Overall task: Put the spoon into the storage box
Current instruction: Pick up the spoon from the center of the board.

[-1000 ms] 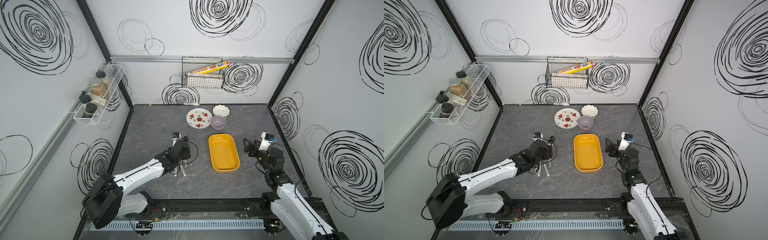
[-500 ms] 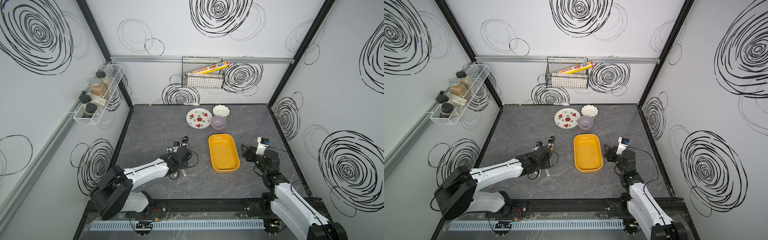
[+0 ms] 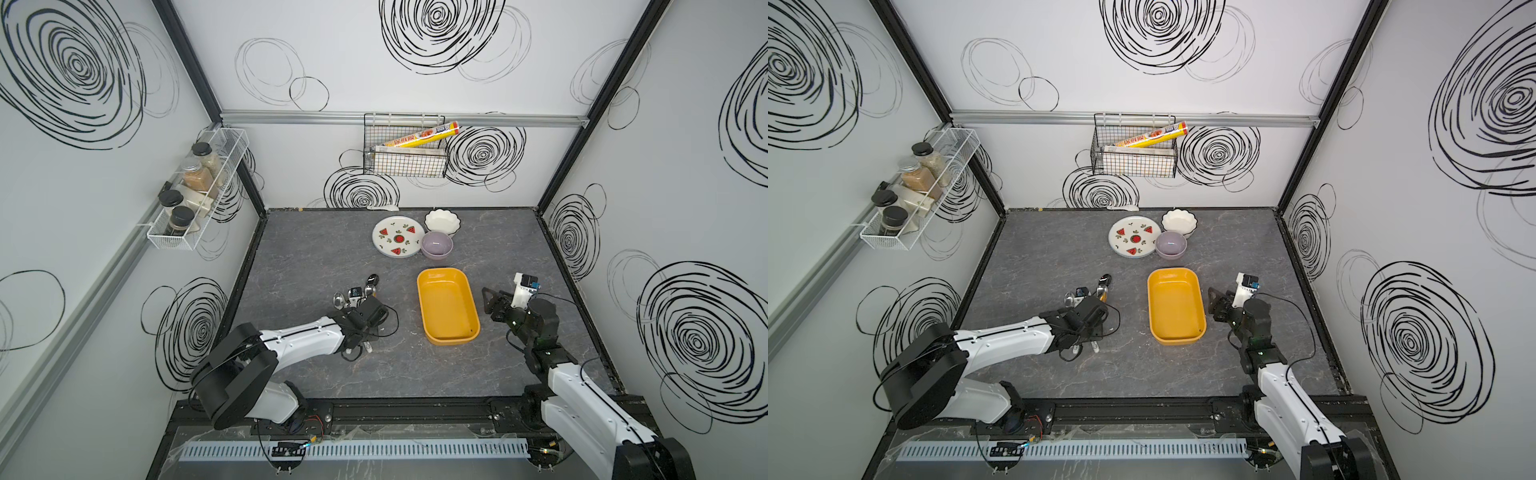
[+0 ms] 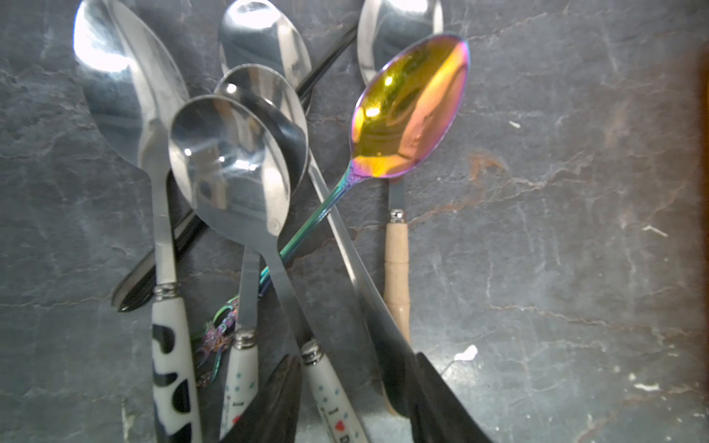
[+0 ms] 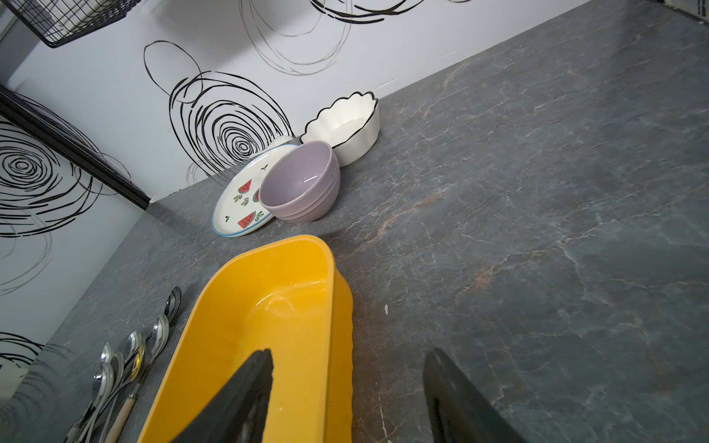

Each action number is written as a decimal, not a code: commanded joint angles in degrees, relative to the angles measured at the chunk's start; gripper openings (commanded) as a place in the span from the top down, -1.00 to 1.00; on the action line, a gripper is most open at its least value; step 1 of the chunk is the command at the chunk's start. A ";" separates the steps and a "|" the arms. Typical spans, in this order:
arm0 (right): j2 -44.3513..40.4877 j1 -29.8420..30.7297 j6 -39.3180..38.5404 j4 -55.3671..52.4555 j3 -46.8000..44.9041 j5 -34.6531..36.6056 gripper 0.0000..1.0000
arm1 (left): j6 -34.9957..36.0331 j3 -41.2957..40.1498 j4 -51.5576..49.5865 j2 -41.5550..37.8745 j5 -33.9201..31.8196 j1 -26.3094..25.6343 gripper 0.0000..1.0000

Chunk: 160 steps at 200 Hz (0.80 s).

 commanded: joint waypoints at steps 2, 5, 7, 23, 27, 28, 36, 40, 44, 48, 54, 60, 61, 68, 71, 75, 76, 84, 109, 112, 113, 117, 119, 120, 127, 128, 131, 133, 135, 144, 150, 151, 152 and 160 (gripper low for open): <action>0.14 0.37 0.59 2.21 -0.70 -0.36 -0.34 | -0.87 -2.34 -2.21 -1.93 -1.11 -0.07 -0.02; 0.22 0.35 0.63 2.23 -0.70 -0.30 -0.34 | -0.91 -2.45 -2.13 -2.16 -1.05 -0.06 -0.02; 0.20 0.36 0.63 2.23 -0.75 -0.32 -0.34 | -0.91 -2.53 -2.14 -2.40 -0.98 -0.06 -0.02; 0.64 0.37 0.72 2.84 -1.05 -0.36 -0.34 | -0.96 -2.85 -2.02 -4.01 -0.56 -0.11 -0.02; 0.68 0.37 0.72 2.93 -1.00 -0.34 -0.34 | -0.94 -2.93 -1.97 -4.44 -0.51 -0.09 -0.02; 0.69 0.32 0.72 2.93 -0.97 -0.32 -0.34 | -1.00 -2.94 -1.96 -4.53 -0.47 -0.08 -0.02; 0.78 0.37 0.72 2.94 -0.86 -0.42 -0.34 | -0.99 -3.10 -2.03 -5.23 -0.34 -0.08 -0.02; 0.92 0.37 0.72 2.94 -0.86 -0.48 -0.34 | -1.04 -3.18 -2.01 -5.64 -0.38 -0.07 -0.02; 0.95 0.37 0.68 2.94 -0.86 -0.36 -0.34 | -0.95 -3.27 -2.00 -5.83 -0.42 -0.11 -0.02; 0.99 0.37 0.72 2.94 -0.89 -0.34 -0.34 | -0.97 -3.41 -2.08 -5.99 -0.50 -0.08 -0.02; 0.97 0.37 0.71 2.94 -0.94 -0.36 -0.34 | -0.96 -3.62 -2.07 -6.02 -0.75 -0.08 -0.02; 0.93 0.37 0.66 2.94 -1.00 -0.34 -0.34 | -1.04 -3.88 -1.94 -5.94 -0.93 -0.06 -0.02; 0.94 0.37 0.69 2.94 -1.01 -0.32 -0.34 | -1.05 -3.94 -1.90 -5.89 -0.90 -0.11 -0.02; 0.85 0.37 0.72 2.94 -1.08 -0.33 -0.34 | -1.05 -4.24 -1.63 -5.54 -0.87 0.06 -0.02; 0.79 0.37 0.72 3.01 -1.11 -0.37 -0.34 | -1.01 -4.40 -1.40 -5.32 -0.88 0.08 -0.02; 0.71 0.37 0.72 3.02 -1.08 -0.37 -0.34 | -1.06 -4.46 -1.13 -4.93 -0.79 0.23 -0.02; 0.70 0.37 0.72 3.03 -1.10 -0.38 -0.34 | -1.10 -4.45 -1.10 -4.77 -0.83 0.22 -0.02; 0.75 0.37 0.72 2.94 -1.15 -0.35 -0.34 | -1.13 -4.39 -0.56 -3.88 -0.67 0.28 -0.02; 0.62 0.37 0.70 2.94 -1.17 -0.38 -0.34 | -0.97 -3.52 0.17 -0.86 -0.80 0.29 0.02; 0.58 0.33 0.68 2.94 -1.13 -0.38 -0.34 | -0.92 -3.47 0.21 -0.64 -0.82 0.26 0.03; 0.59 0.35 0.70 2.94 -1.17 -0.38 -0.34 | -0.94 -3.47 0.23 -0.56 -0.84 0.23 0.03; 0.54 0.37 0.72 2.93 -1.21 -0.32 -0.34 | -0.95 -3.47 0.34 -0.34 -0.80 0.24 0.05; 0.50 0.37 0.72 2.94 -1.21 -0.35 -0.34 | -0.94 -3.47 0.34 -0.25 -0.78 0.25 0.06; 0.46 0.37 0.68 2.94 -1.21 -0.36 -0.34 | -0.91 -3.51 0.34 -0.23 -0.82 0.23 0.06; 0.43 0.37 0.72 2.94 -1.21 -0.32 -0.34 | -0.87 -3.62 0.36 0.03 -0.79 0.29 0.09; 0.43 0.37 0.72 2.89 -1.21 -0.35 -0.34 | -0.87 -3.63 0.35 0.04 -0.83 0.24 0.10; 0.37 0.37 0.68 2.89 -1.21 -0.30 -0.34 | -0.80 -3.69 0.20 0.04 -0.89 0.24 0.11; 0.30 0.37 0.71 2.86 -1.21 -0.32 -0.34 | -0.86 -3.72 0.07 0.09 -0.87 0.28 0.11; 0.33 0.37 0.72 2.85 -1.21 -0.30 -0.34 | -0.87 -3.77 -0.08 0.03 -0.98 0.15 0.11; 0.16 0.32 0.66 2.92 -1.32 -0.27 -0.34 | -0.82 -4.05 -0.72 -0.27 -1.48 0.25 0.13; 0.08 0.36 0.72 2.98 -1.31 -0.27 -0.34 | -0.88 -4.40 -1.33 -0.59 -1.84 0.27 0.14; 0.08 0.36 0.72 2.96 -1.31 -0.24 -0.34 | -0.88 -4.46 -1.46 -0.62 -1.92 0.28 0.14; 0.08 0.37 0.72 2.99 -1.35 -0.27 -0.34 | -0.88 -4.49 -1.53 -0.73 -2.01 0.29 0.15; 0.04 0.37 0.66 3.03 -1.31 -0.25 -0.34 | -1.10 -4.90 -2.51 -1.42 -2.85 0.29 0.18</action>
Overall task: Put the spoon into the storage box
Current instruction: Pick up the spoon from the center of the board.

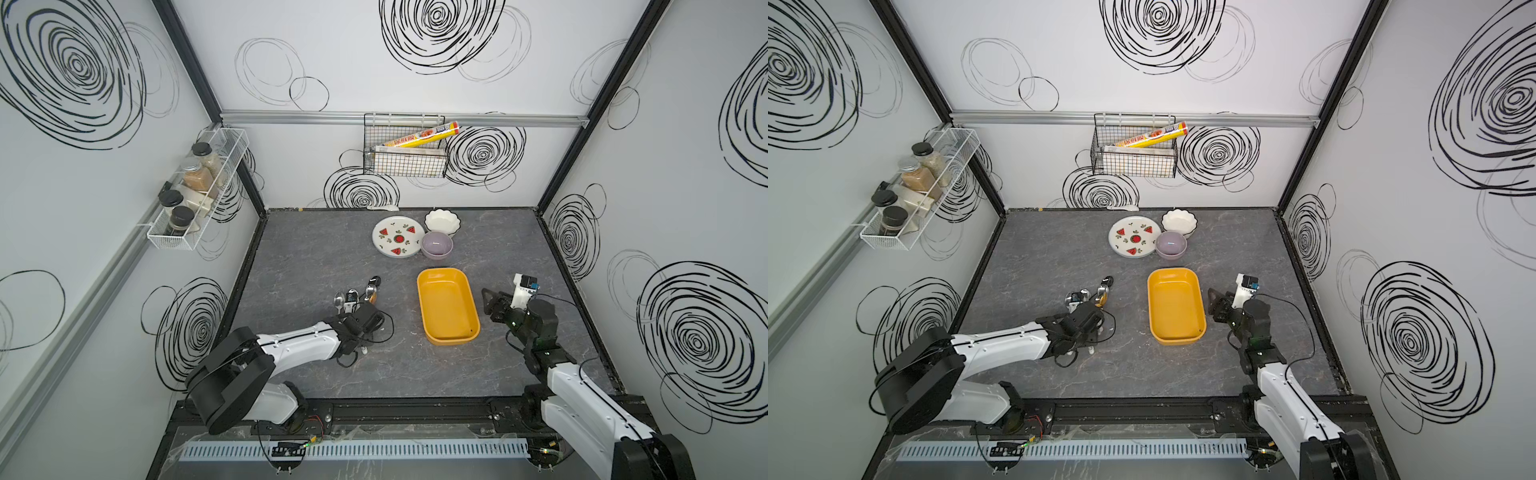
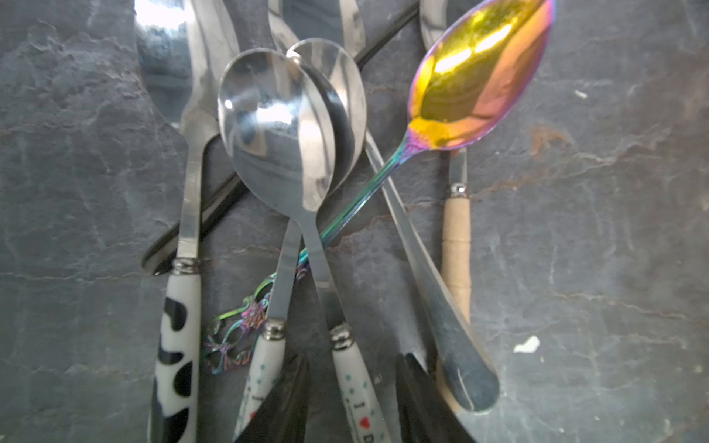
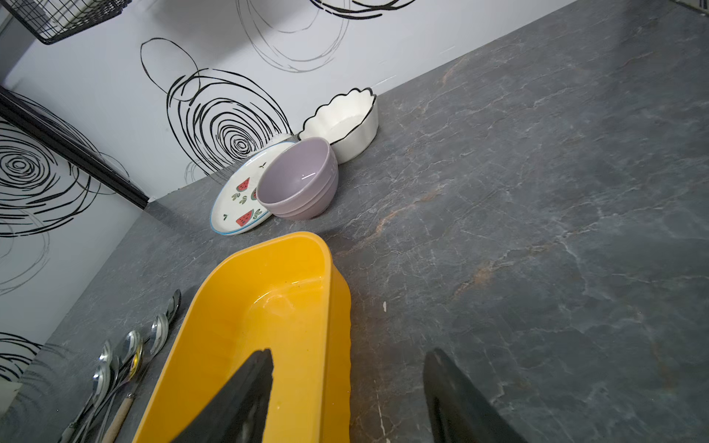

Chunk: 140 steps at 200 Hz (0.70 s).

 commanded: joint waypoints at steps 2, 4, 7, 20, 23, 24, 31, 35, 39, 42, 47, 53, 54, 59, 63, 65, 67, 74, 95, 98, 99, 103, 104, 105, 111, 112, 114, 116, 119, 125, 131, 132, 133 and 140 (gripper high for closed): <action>-0.70 0.37 0.42 1.65 -0.65 -0.22 -0.34 | -0.65 -1.43 -3.18 -0.28 -1.37 0.24 0.20; -0.74 0.32 0.44 1.65 -0.63 -0.26 -0.34 | -0.74 -1.55 -3.37 -0.48 -1.46 0.20 0.20; -0.69 0.36 0.49 1.65 -0.66 -0.27 -0.34 | -0.72 -1.72 -3.66 -0.76 -1.71 0.24 0.22; -0.75 0.37 0.53 1.65 -0.62 -0.33 -0.34 | -0.94 -2.54 -4.29 -2.07 -1.77 0.27 0.27; -0.75 0.36 0.51 1.54 -0.62 -0.30 -0.34 | -0.95 -2.70 -4.38 -2.34 -1.78 0.32 0.28; -0.75 0.36 0.51 1.55 -0.62 -0.29 -0.34 | -0.99 -2.78 -4.40 -2.42 -1.81 0.33 0.28; -0.95 0.37 0.50 1.56 -0.64 -0.28 -0.34 | -1.16 -3.14 -4.42 -2.84 -1.76 0.36 0.29; -0.99 0.37 0.50 1.56 -0.62 -0.24 -0.34 | -1.23 -3.35 -4.36 -3.10 -1.68 0.48 0.30; -1.14 0.37 0.44 1.56 -0.74 -0.27 -0.34 | -1.28 -3.50 -4.30 -3.19 -1.61 0.57 0.31; -1.11 0.37 0.50 1.56 -0.78 -0.21 -0.34 | -1.24 -3.61 -4.22 -3.21 -1.55 0.66 0.31; -1.27 0.37 0.50 1.56 -0.71 -0.25 -0.34 | -1.35 -3.74 -4.04 -3.19 -1.37 0.80 0.31; -1.47 0.37 0.50 1.56 -0.78 -0.25 -0.34 | -1.30 -3.86 -3.94 -2.97 -1.12 1.09 0.34; -1.51 0.37 0.50 1.56 -0.79 -0.26 -0.34 | -1.35 -3.88 -3.96 -2.92 -1.09 1.20 0.35; -1.70 0.37 0.56 1.64 -0.88 -0.24 -0.34 | -1.32 -3.89 -4.00 -2.78 -1.06 1.39 0.38; -1.80 0.37 0.59 1.71 -0.93 -0.32 -0.34 | -1.30 -3.84 -4.00 -2.57 -0.98 1.67 0.41; -1.94 0.37 0.59 1.84 -0.96 -0.35 -0.34 | -1.37 -3.78 -3.99 -2.57 -0.90 1.70 0.41; -2.04 0.37 0.55 1.87 -1.10 -0.43 -0.34 | -1.29 -3.81 -4.03 -2.53 -0.84 1.77 0.43; -2.28 0.35 0.59 1.99 -1.14 -0.53 -0.34 | -1.21 -3.79 -3.95 -2.39 -0.55 2.05 0.47; -2.90 0.37 0.64 2.00 -1.43 -0.32 -0.34 | -0.88 -3.64 -3.63 -1.91 -0.17 2.18 0.55; -2.92 0.31 0.65 2.00 -1.46 -0.33 -0.34 | -0.78 -3.60 -3.60 -1.76 -0.21 2.18 0.58; -2.98 0.34 0.67 2.00 -1.48 -0.30 -0.34 | -0.82 -3.58 -3.62 -1.78 -0.19 2.22 0.58; -2.99 0.32 0.60 1.99 -1.46 -0.32 -0.34 | -0.81 -3.55 -3.56 -1.58 -0.20 2.16 0.59; -2.97 0.34 0.60 1.99 -1.48 -0.30 -0.34 | -0.79 -3.55 -3.55 -1.52 -0.19 2.21 0.60; -2.96 0.36 0.64 2.00 -1.49 -0.29 -0.34 | -0.78 -3.55 -3.59 -1.44 -0.18 2.20 0.60; -3.00 0.36 0.66 2.08 -1.48 -0.32 -0.34 | -0.65 -3.43 -3.46 -1.23 -0.05 2.20 0.63; -3.02 0.36 0.67 2.09 -1.49 -0.30 -0.34 | -0.62 -3.41 -3.46 -1.17 -0.02 2.19 0.64; -2.97 0.37 0.68 2.09 -1.45 -0.28 -0.34 | -0.62 -3.45 -3.46 -1.08 -0.02 2.18 0.65; -3.00 0.35 0.64 2.09 -1.44 -0.28 -0.34 | -0.62 -3.42 -3.46 -1.03 0.02 2.25 0.66; -3.00 0.37 0.66 2.09 -1.41 -0.35 -0.34 | -0.59 -3.35 -3.47 -0.88 0.01 2.20 0.67; -2.99 0.35 0.67 2.09 -1.46 -0.35 -0.34 | -0.56 -3.34 -3.41 -0.71 -0.03 2.19 0.69; -2.98 0.37 0.69 2.09 -1.41 -0.32 -0.34 | -0.59 -3.29 -3.40 -0.54 0.01 2.17 0.72; -3.01 0.37 0.73 2.09 -1.41 -0.34 -0.34 | -0.55 -3.25 -3.47 -0.52 0.01 2.17 0.72; -3.02 0.37 0.75 2.09 -1.41 -0.35 -0.34 | -0.53 -3.22 -3.46 -0.50 0.01 2.18 0.72; -2.96 0.32 0.72 2.21 -1.50 -0.45 -0.34 | -0.46 -3.07 -3.48 -0.43 -0.07 2.18 0.74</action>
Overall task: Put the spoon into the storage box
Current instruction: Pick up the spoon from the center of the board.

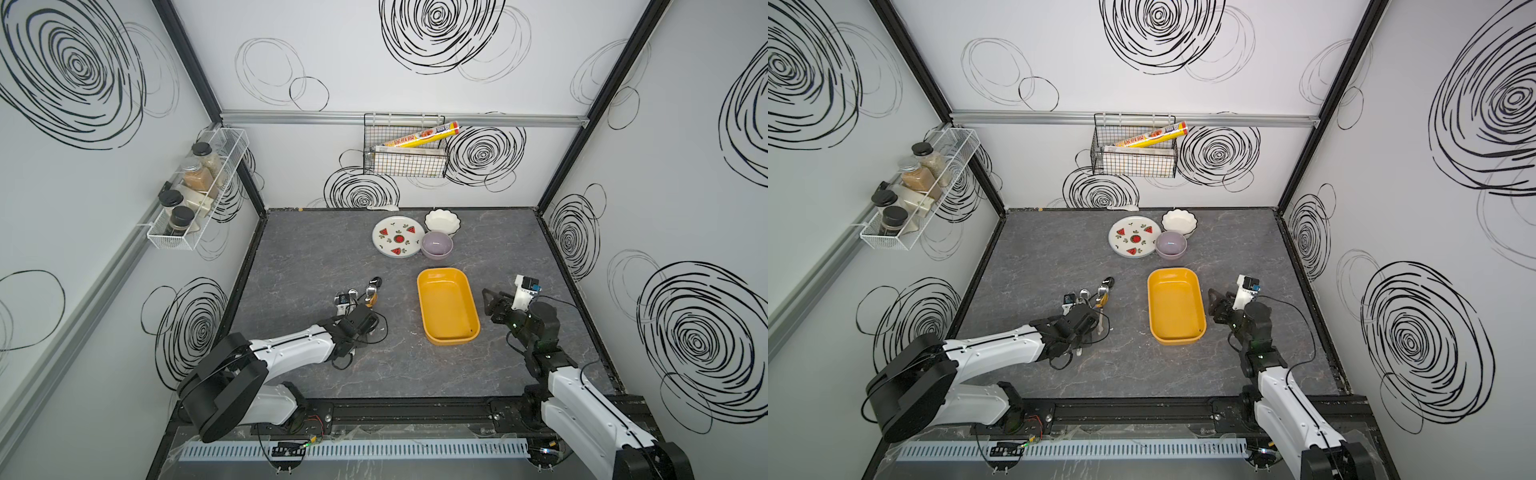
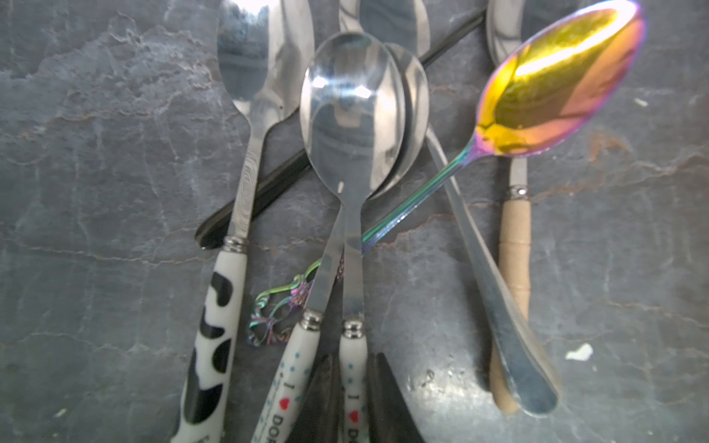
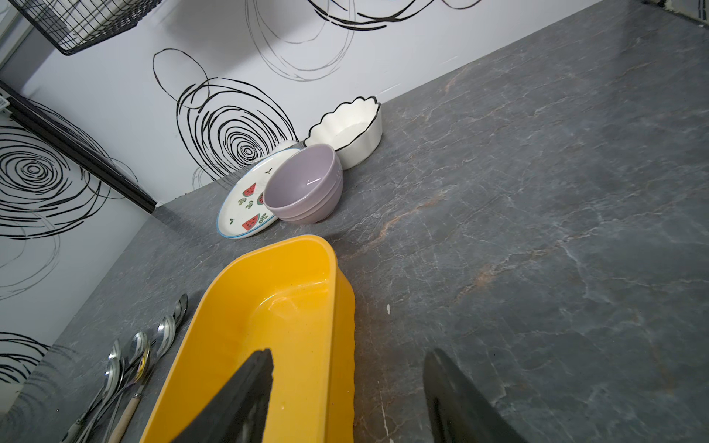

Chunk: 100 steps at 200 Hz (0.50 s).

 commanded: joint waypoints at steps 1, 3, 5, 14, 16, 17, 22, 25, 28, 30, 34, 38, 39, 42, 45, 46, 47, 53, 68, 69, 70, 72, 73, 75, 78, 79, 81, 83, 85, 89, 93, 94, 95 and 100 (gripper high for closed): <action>-0.57 0.35 0.48 1.93 -0.43 -0.21 -0.34 | 0.15 -0.67 -2.60 2.18 1.17 0.45 0.74; -0.64 0.36 0.51 1.96 -0.40 -0.24 -0.34 | 0.15 -0.61 -2.64 2.17 1.03 0.42 0.75; -0.65 0.37 0.54 1.99 -0.45 -0.25 -0.34 | 0.20 -0.57 -2.67 2.13 1.02 0.41 0.77; -0.62 0.37 0.62 2.00 -0.53 -0.29 -0.34 | 0.21 -0.27 -2.76 2.04 0.87 0.42 0.85; -0.58 0.37 0.57 2.00 -0.51 -0.29 -0.34 | 0.21 -0.24 -2.78 1.98 0.83 0.43 0.87; -0.62 0.37 0.60 2.00 -0.53 -0.31 -0.34 | 0.26 -0.18 -2.80 1.96 0.77 0.43 0.88; -0.58 0.37 0.56 2.00 -0.52 -0.33 -0.34 | 0.45 0.08 -2.85 1.90 0.74 0.41 0.91; -0.64 0.37 0.62 2.00 -0.52 -0.34 -0.34 | 0.49 0.28 -2.92 1.80 0.68 0.41 0.94; -0.64 0.37 0.56 2.05 -0.48 -0.34 -0.34 | 0.61 0.45 -2.96 1.72 0.71 0.41 0.98; -0.68 0.37 0.60 2.08 -0.52 -0.34 -0.34 | 0.64 0.60 -3.04 1.62 0.68 0.34 0.99; -0.61 0.37 0.57 2.04 -0.55 -0.32 -0.34 | 0.66 0.88 -3.17 1.52 0.45 0.35 1.00; -0.73 0.37 0.61 2.09 -0.48 -0.34 -0.34 | 0.76 1.23 -3.40 1.35 0.23 0.27 1.00; -0.78 0.37 0.62 2.09 -0.52 -0.34 -0.34 | 0.79 1.30 -3.41 1.38 0.17 0.25 1.00; -0.75 0.37 0.62 2.09 -0.53 -0.34 -0.34 | 0.81 1.53 -3.58 1.21 -0.09 0.22 1.00; -0.72 0.37 0.63 2.09 -0.59 -0.32 -0.34 | 0.83 1.77 -3.78 1.04 -0.29 0.19 1.00; -0.69 0.32 0.63 2.09 -0.53 -0.33 -0.34 | 0.83 1.77 -3.82 0.94 -0.35 0.12 1.00; -0.72 0.35 0.63 2.09 -0.55 -0.34 -0.34 | 0.87 1.92 -3.88 0.94 -0.47 0.09 1.00; -0.74 0.37 0.55 2.09 -0.56 -0.29 -0.34 | 0.99 2.27 -4.04 0.47 -0.75 0.02 1.00; -0.73 0.37 0.56 2.18 -0.56 -0.21 -0.34 | 1.24 3.33 -4.38 -0.99 -1.19 -0.15 1.00; -0.74 0.37 0.60 2.18 -0.56 -0.19 -0.34 | 1.25 3.41 -4.43 -1.11 -1.20 -0.22 1.00; -0.74 0.37 0.62 2.18 -0.56 -0.27 -0.34 | 1.35 3.49 -4.49 -1.17 -1.16 -0.26 1.00; -0.79 0.37 0.57 2.18 -0.60 -0.26 -0.34 | 1.35 3.62 -4.52 -1.32 -1.15 -0.26 1.00; -0.77 0.32 0.60 2.18 -0.58 -0.25 -0.34 | 1.36 3.69 -4.54 -1.50 -1.14 -0.28 1.00; -0.77 0.36 0.58 2.18 -0.57 -0.25 -0.34 | 1.40 3.84 -4.55 -1.76 -1.21 -0.25 1.00; -0.81 0.37 0.61 2.18 -0.59 -0.19 -0.34 | 1.48 4.06 -4.64 -2.06 -1.23 -0.27 1.00; -0.78 0.37 0.62 2.18 -0.62 -0.22 -0.34 | 1.51 4.17 -4.64 -2.17 -1.22 -0.32 1.00; -0.82 0.37 0.63 2.18 -0.60 -0.25 -0.34 | 1.53 4.27 -4.71 -2.37 -1.21 -0.32 1.00; -0.76 0.37 0.59 2.18 -0.57 -0.21 -0.34 | 1.58 4.41 -4.84 -2.61 -1.25 -0.30 1.00; -0.79 0.37 0.60 2.13 -0.56 -0.22 -0.34 | 1.59 4.55 -4.89 -2.76 -1.22 -0.30 1.00; -0.79 0.37 0.61 2.15 -0.56 -0.25 -0.34 | 1.66 4.83 -5.05 -3.12 -1.25 -0.32 1.00; -0.78 0.37 0.56 2.18 -0.64 -0.24 -0.34 | 1.78 5.16 -5.30 -3.47 -1.17 -0.39 1.00; -0.81 0.37 0.60 2.22 -0.64 -0.25 -0.34 | 1.79 5.20 -5.37 -3.58 -1.15 -0.43 1.00; -0.82 0.37 0.57 2.24 -0.69 -0.21 -0.34 | 1.79 5.31 -5.40 -3.64 -1.18 -0.41 1.00; -0.87 0.35 0.61 2.26 -0.65 -0.32 -0.34 | 1.87 5.69 -5.84 -4.02 -1.16 -0.47 1.00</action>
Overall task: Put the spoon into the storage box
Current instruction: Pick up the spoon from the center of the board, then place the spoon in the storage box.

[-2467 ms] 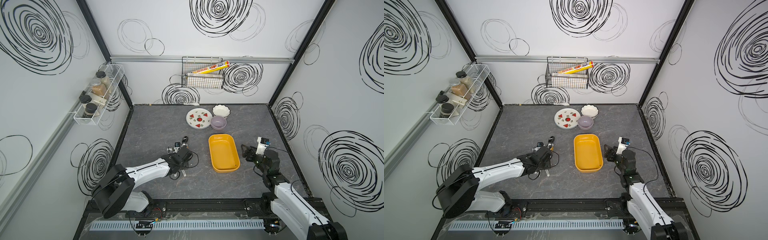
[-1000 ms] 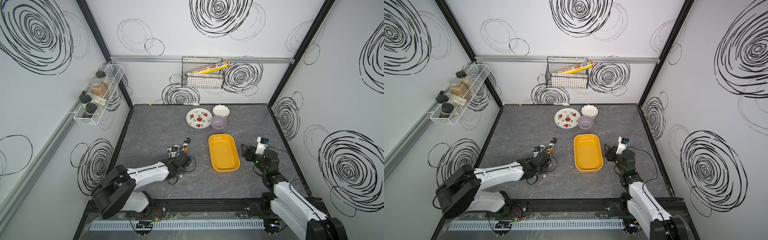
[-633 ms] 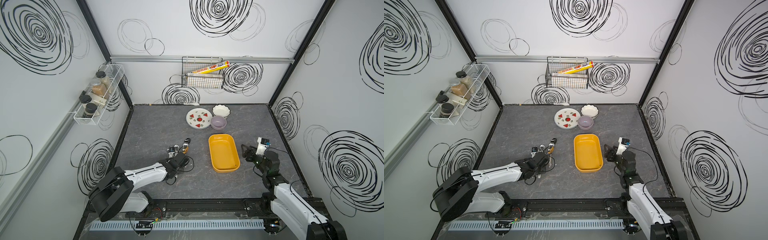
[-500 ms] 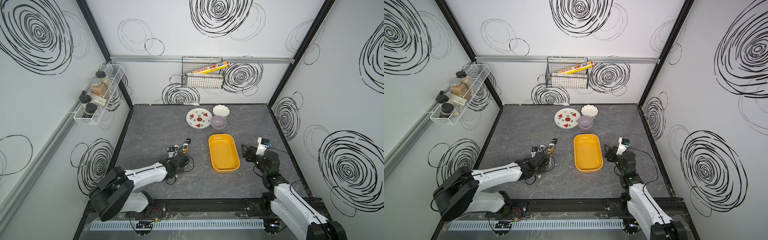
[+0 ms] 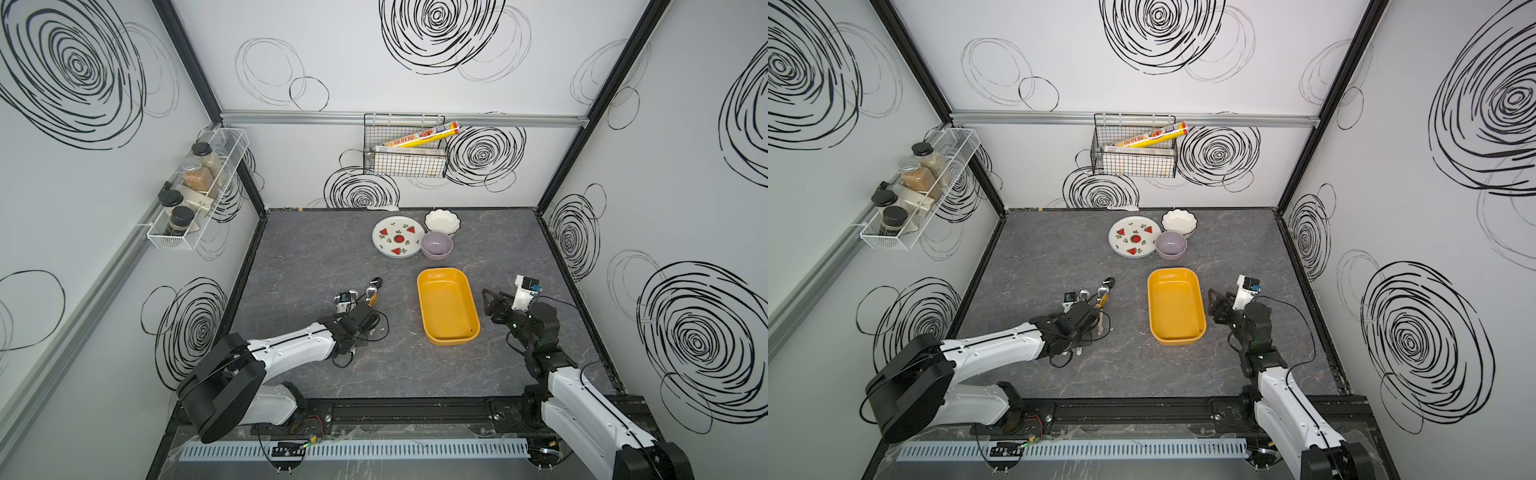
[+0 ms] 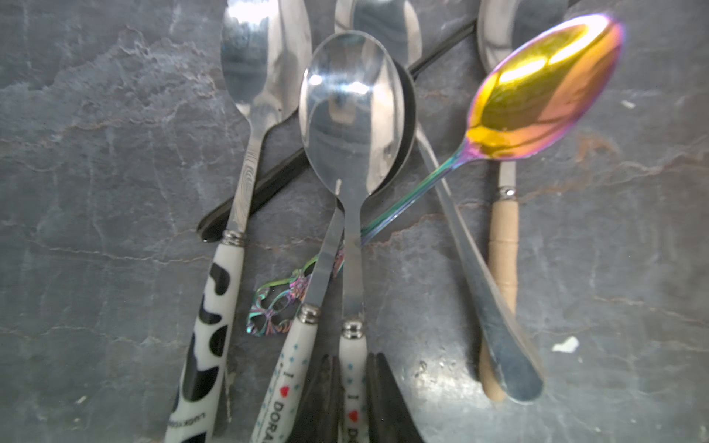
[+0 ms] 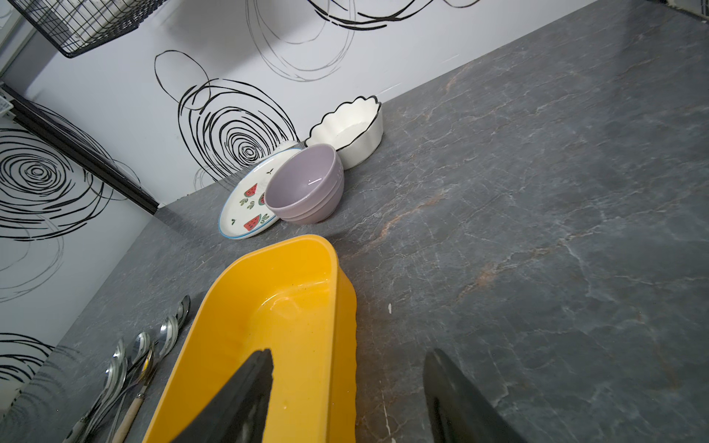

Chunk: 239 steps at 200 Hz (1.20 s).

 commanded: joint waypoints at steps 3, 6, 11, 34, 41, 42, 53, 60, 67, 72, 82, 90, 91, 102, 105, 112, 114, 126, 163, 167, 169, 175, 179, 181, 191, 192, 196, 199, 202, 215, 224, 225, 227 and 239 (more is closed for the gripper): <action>-0.84 0.37 0.16 1.89 -0.52 -0.09 -0.34 | 1.22 3.22 -2.15 -2.82 -0.84 -0.34 1.00; -0.84 0.37 0.13 1.89 -0.50 -0.08 -0.34 | 1.25 3.55 -2.44 -3.04 -0.78 -0.43 1.00; -0.80 0.37 0.19 1.88 -0.49 -0.08 -0.34 | 1.33 4.00 -2.93 -3.30 -0.69 -0.54 1.00; -0.79 0.37 0.19 2.05 -0.59 -0.08 -0.34 | 1.10 6.36 -5.85 -5.08 -0.25 -1.99 1.00; -0.80 0.34 0.13 2.05 -0.60 -0.03 -0.34 | 1.12 7.12 -6.43 -5.86 0.39 -2.61 1.00; -0.84 0.36 0.12 2.05 -0.59 -0.10 -0.34 | 1.10 7.23 -6.52 -6.04 0.53 -2.69 1.00; -0.87 0.37 0.18 2.09 -0.65 -0.03 -0.34 | 1.66 8.38 -6.60 -7.69 2.18 -3.68 1.00; -0.84 0.37 0.12 2.29 -0.67 0.02 -0.34 | 2.87 9.23 -6.01 -8.51 3.44 -4.51 1.00; -0.87 0.37 0.14 2.39 -0.88 -0.01 -0.34 | 3.39 10.47 -5.59 -8.79 4.21 -5.47 1.00; -0.84 0.37 0.12 2.43 -1.08 0.14 -0.33 | 3.39 11.70 -5.68 -8.67 4.42 -6.07 1.00; -0.89 0.37 1.60 2.40 -1.33 0.45 -0.33 | 3.19 15.07 -6.03 -7.41 3.65 -7.53 1.00; -1.19 0.37 1.70 2.24 -1.49 0.54 -0.33 | 3.57 17.92 -6.21 -5.44 3.09 -8.76 1.00; -1.21 0.37 1.70 2.27 -1.48 0.63 -0.33 | 3.60 18.44 -6.28 -5.04 2.98 -8.89 1.00; -1.75 0.32 1.91 2.57 -1.93 0.72 -0.32 | 4.03 23.07 -6.93 -1.00 2.32 -10.39 1.00; -1.87 0.36 1.95 2.79 -2.03 0.79 -0.32 | 4.20 24.29 -7.04 0.24 2.17 -10.87 1.00; -2.15 0.37 2.00 2.98 -2.29 0.84 -0.32 | 4.45 27.45 -7.24 3.40 1.83 -12.06 1.00; -2.31 0.37 1.97 3.01 -2.32 0.97 -0.32 | 4.60 28.35 -7.30 4.27 1.69 -12.31 1.00; -2.52 0.37 2.13 3.08 -2.68 1.42 -0.32 | 4.70 33.86 -7.62 9.79 1.06 -14.44 1.00; -1.72 0.37 2.49 3.23 -2.69 1.74 -0.31 | 4.68 50.21 -7.42 26.36 1.56 -17.87 1.00; -1.55 0.37 2.49 3.30 -2.70 1.70 -0.31 | 4.68 51.98 -7.65 28.03 1.72 -18.04 1.00; -1.51 0.37 2.53 3.33 -2.72 1.68 -0.31 | 4.61 52.76 -7.74 28.95 1.71 -18.08 1.00; -1.53 0.37 2.70 3.19 -2.77 1.83 -0.31 | 4.70 55.28 -8.04 31.21 2.23 -18.16 1.00; -1.52 0.36 2.89 3.11 -2.70 1.92 -0.30 | 4.68 56.74 -8.21 32.67 2.52 -18.20 1.00; -1.54 0.37 2.96 3.04 -2.74 1.94 -0.30 | 4.74 57.47 -8.32 33.47 2.65 -18.17 1.00; -1.90 0.36 3.23 3.00 -2.99 2.20 -0.30 | 4.85 61.01 -8.82 36.68 3.45 -18.17 1.00; -2.00 0.36 3.25 2.96 -2.97 2.25 -0.30 | 4.85 61.29 -8.86 37.07 3.52 -18.16 1.00; -2.22 0.37 3.30 2.93 -3.03 2.26 -0.30 | 4.85 62.55 -9.10 38.22 3.47 -18.16 1.00; -2.41 0.37 3.31 2.88 -3.09 2.29 -0.30 | 4.78 63.39 -9.40 39.19 3.42 -18.20 1.00; -2.64 0.37 3.35 2.80 -3.14 2.29 -0.30 | 4.67 64.26 -9.78 40.09 3.32 -18.16 1.00; -3.65 0.37 3.53 2.75 -3.43 2.61 -0.30 | 4.00 67.56 -11.07 43.34 3.14 -18.09 1.00; -4.29 0.37 3.47 2.67 -3.55 2.72 -0.30 | 3.44 68.55 -11.11 44.87 2.97 -18.08 1.00; -4.34 0.37 3.46 2.71 -3.60 2.73 -0.30 | 3.31 68.62 -11.11 45.07 3.01 -18.07 1.00; -4.47 0.37 3.56 2.67 -3.69 2.86 -0.30 | 3.25 68.72 -11.09 45.27 3.06 -18.01 1.00; -4.98 0.37 3.72 2.58 -3.75 3.17 -0.29 | 2.54 68.79 -10.55 46.57 3.44 -17.73 1.00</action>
